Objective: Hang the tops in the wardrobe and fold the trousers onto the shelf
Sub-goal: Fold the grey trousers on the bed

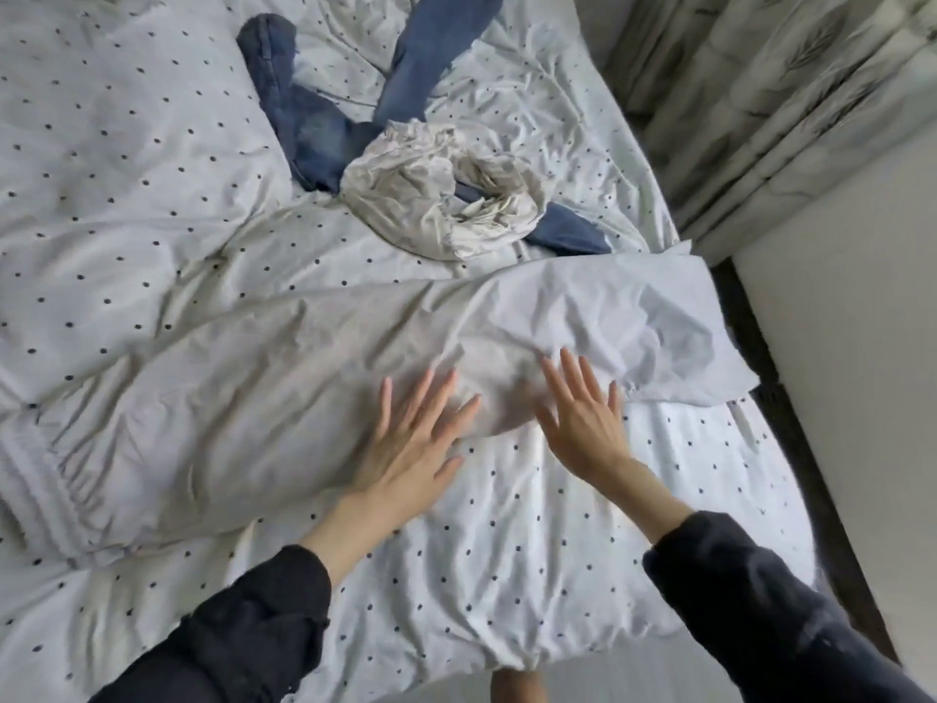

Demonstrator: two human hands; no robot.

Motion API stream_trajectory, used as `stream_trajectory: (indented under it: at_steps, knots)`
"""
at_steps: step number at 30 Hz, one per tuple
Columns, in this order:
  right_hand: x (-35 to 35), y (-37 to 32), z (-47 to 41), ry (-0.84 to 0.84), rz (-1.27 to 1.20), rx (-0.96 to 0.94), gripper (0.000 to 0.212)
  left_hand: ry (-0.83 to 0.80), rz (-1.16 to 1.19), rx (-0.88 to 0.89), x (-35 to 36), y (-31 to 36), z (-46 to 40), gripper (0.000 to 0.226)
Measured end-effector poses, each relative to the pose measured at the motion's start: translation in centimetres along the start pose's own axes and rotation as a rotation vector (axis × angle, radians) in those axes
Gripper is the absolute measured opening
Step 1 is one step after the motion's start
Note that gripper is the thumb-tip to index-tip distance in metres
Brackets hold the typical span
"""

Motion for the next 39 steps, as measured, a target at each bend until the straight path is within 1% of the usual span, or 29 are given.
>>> stream_trajectory:
  at_steps: [1,3,4,5,7,11,13,14,16,18,19,23,25,26,28,29,30,32,33,34,35,36,37,39]
  knots:
    - [-0.1,2.6,0.1,-0.017,0.026,0.009,0.063,0.006,-0.024,0.002,0.4,1.6,-1.6,0.075]
    - [-0.3,7.8,0.0,-0.053,0.074,0.041,0.073,-0.035,-0.059,-0.022,1.2,4.6,-4.6,0.095]
    - [-0.5,10.8,-0.1,-0.067,0.097,0.069,0.077,-0.040,-0.077,-0.041,1.7,6.3,-6.3,0.100]
    - [-0.7,14.2,-0.3,-0.067,0.107,0.100,0.079,-0.038,-0.087,-0.056,2.4,8.2,-8.3,0.103]
    - [-0.9,18.7,-1.1,-0.075,0.112,0.127,0.080,-0.033,-0.098,-0.082,2.9,10.5,-11.1,0.104]
    - [-1.0,23.4,-3.5,-0.040,0.092,0.076,0.074,-0.040,-0.141,-0.063,3.4,13.4,-15.6,0.110]
    - [-1.4,25.0,-4.9,-0.003,0.082,0.097,0.072,-0.045,-0.155,-0.059,3.4,14.7,-17.4,0.104]
    - [-1.7,25.3,-5.4,0.010,0.086,0.106,0.071,-0.028,-0.147,-0.068,3.3,14.9,-17.7,0.093]
    - [-3.0,26.6,-6.5,0.034,0.058,0.120,0.063,0.009,-0.093,-0.086,3.0,15.8,-18.8,0.062]
    - [-4.9,27.5,-7.6,0.129,0.017,0.097,0.052,0.073,0.005,-0.143,2.1,16.2,-19.7,0.035]
    - [-6.2,27.6,-8.3,0.195,0.004,0.068,0.049,0.121,0.039,-0.180,1.4,16.4,-20.1,0.029]
    - [-11.3,27.2,-10.4,0.504,-0.033,-0.049,0.045,0.320,0.128,-0.331,-1.3,17.6,-22.4,0.041]
    - [-13.1,27.3,-10.6,0.687,-0.017,-0.093,0.045,0.403,0.103,-0.321,-2.2,18.6,-23.2,0.031]
    - [-13.5,27.7,-10.4,0.751,-0.003,-0.104,0.046,0.424,0.067,-0.295,-2.4,19.1,-23.6,0.026]
    - [-12.8,28.9,-9.7,0.812,0.018,-0.113,0.050,0.385,0.019,-0.277,-1.7,19.7,-23.9,0.030]
    - [-11.9,29.6,-9.4,0.792,0.035,-0.101,0.051,0.325,0.007,-0.277,-1.1,19.9,-24.1,0.039]
    - [-10.7,30.2,-9.2,0.716,0.060,-0.064,0.051,0.244,-0.018,-0.264,-0.5,19.9,-24.0,0.044]
    - [-7.9,31.6,-9.2,0.458,0.033,0.094,0.057,0.079,-0.084,-0.203,0.8,20.1,-24.2,0.045]
    - [-6.8,32.1,-9.3,0.315,-0.054,0.198,0.055,0.011,-0.104,-0.191,1.2,19.8,-24.5,0.049]
    - [-6.3,32.4,-9.6,0.233,-0.154,0.288,0.046,-0.030,-0.097,-0.198,1.2,19.4,-24.9,0.052]
    - [-6.3,32.5,-9.9,0.186,-0.228,0.344,0.035,-0.040,-0.068,-0.231,0.8,19.1,-25.6,0.055]
    - [-6.6,32.4,-10.5,0.185,-0.248,0.347,0.027,-0.022,-0.035,-0.276,0.1,18.7,-26.2,0.054]
    - [-7.3,32.1,-11.1,0.220,-0.230,0.325,0.023,0.012,0.008,-0.328,-1.1,18.1,-27.0,0.050]
    - [-9.4,31.2,-12.6,0.351,-0.212,0.298,0.024,0.069,0.104,-0.444,-3.4,16.5,-28.5,0.041]
Point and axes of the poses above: each hand's wrist, its own z-axis away from the middle knuckle, its own x-axis out of the palm, y = z × x, the point moved 1 cm from there along -z, towards the middle knuckle, and after that the axes turned 1 degree about -x, right-handed, at the moved point
